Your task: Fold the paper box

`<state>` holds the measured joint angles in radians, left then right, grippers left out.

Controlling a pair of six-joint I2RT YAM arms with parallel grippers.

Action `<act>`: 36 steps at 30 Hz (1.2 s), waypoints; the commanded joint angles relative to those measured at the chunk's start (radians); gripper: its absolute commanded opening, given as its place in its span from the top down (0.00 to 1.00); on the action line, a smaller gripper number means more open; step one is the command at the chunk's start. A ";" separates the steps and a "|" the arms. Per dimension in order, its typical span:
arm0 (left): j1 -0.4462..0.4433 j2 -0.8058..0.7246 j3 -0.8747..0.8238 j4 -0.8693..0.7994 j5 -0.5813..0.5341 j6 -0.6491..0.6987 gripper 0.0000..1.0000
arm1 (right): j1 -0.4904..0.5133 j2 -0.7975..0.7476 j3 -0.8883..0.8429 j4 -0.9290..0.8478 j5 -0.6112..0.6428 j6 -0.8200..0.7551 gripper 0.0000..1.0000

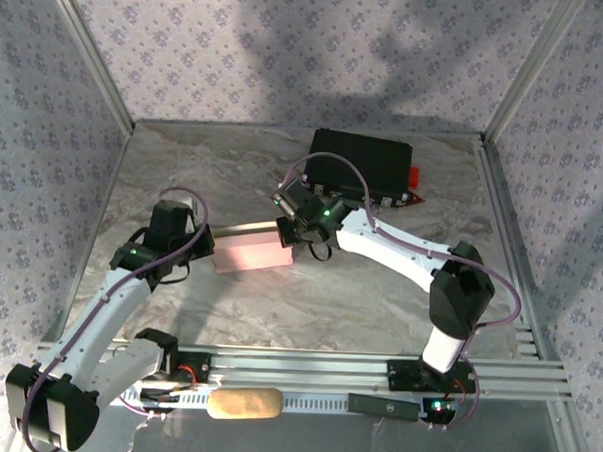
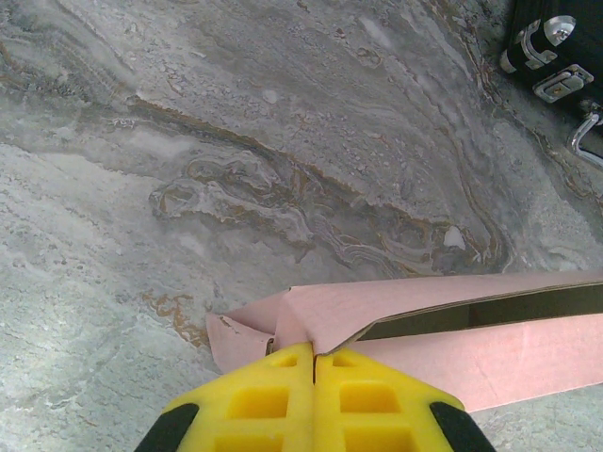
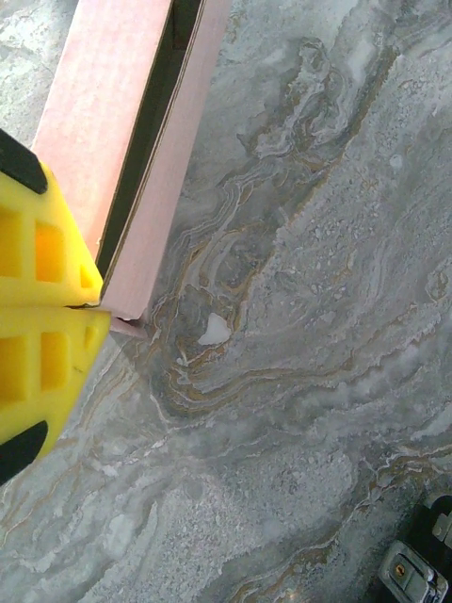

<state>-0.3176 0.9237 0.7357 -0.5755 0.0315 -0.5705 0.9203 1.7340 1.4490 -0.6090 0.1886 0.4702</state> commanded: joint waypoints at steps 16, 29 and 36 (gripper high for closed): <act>-0.024 -0.003 -0.077 -0.079 0.012 -0.053 1.00 | 0.113 -0.068 -0.264 0.099 0.157 0.146 1.00; -0.025 -0.049 -0.152 -0.045 0.001 -0.104 1.00 | 0.160 -0.040 -0.404 0.191 0.253 0.151 1.00; -0.025 -0.134 -0.233 -0.010 -0.035 -0.127 1.00 | 0.173 -0.057 -0.493 0.292 0.294 0.126 1.00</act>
<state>-0.3370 0.7750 0.5713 -0.4213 0.0086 -0.6743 1.0798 1.6070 1.0618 -0.1387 0.5549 0.5945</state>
